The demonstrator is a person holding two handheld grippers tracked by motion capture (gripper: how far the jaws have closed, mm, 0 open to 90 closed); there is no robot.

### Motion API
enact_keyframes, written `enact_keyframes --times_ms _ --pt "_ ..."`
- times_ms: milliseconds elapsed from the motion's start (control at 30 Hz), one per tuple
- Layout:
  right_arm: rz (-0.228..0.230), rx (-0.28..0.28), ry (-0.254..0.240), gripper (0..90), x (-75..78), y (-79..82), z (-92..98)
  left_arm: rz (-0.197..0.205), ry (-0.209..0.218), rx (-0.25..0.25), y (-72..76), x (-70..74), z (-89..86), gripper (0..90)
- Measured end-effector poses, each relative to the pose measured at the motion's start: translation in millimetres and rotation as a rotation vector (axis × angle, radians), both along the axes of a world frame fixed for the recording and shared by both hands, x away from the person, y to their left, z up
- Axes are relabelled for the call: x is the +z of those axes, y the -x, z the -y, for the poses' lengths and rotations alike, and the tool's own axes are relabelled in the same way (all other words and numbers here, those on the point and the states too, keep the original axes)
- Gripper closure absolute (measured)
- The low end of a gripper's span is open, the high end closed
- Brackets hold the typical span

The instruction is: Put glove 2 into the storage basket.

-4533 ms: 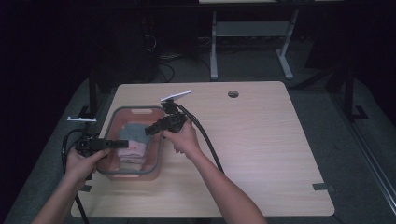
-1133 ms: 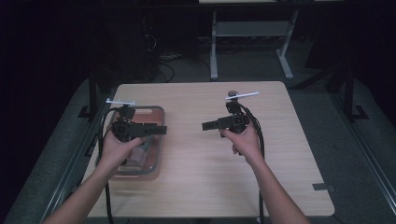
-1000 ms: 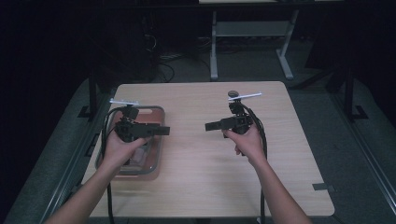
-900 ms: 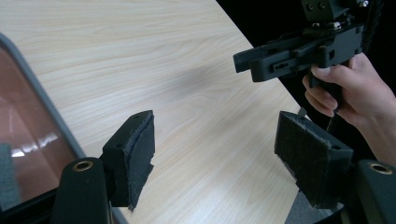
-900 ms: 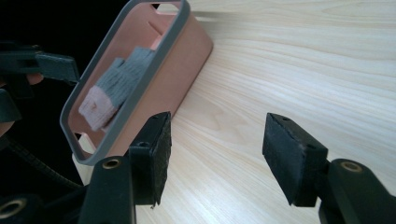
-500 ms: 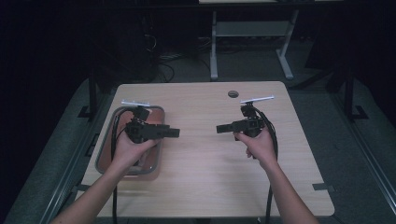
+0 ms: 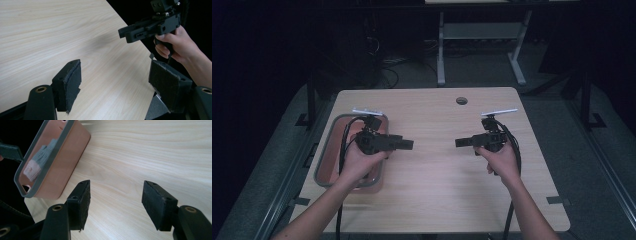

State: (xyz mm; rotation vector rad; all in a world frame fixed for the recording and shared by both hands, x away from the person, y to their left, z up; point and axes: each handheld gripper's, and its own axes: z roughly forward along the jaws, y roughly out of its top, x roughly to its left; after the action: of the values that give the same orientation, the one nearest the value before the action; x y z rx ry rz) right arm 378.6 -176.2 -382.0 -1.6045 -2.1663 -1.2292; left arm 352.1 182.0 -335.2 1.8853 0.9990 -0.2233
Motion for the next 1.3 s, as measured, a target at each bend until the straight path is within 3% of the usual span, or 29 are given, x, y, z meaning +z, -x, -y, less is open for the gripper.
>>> enact_keyframes --times_ms 833,1100,1300 --pt "-0.030 -0.072 0.031 38.4 -20.8 23.5 54.6 -0.045 0.016 -0.087 7.5 -20.8 45.3 25.7" --pt "-0.041 -0.095 0.028 38.4 -31.3 35.7 70.5 -0.043 0.014 -0.118 17.5 -25.6 56.2 25.7" --pt "-0.041 -0.093 0.030 38.1 -37.5 50.0 76.0 -0.015 0.026 -0.130 29.5 -28.5 60.4 25.7"
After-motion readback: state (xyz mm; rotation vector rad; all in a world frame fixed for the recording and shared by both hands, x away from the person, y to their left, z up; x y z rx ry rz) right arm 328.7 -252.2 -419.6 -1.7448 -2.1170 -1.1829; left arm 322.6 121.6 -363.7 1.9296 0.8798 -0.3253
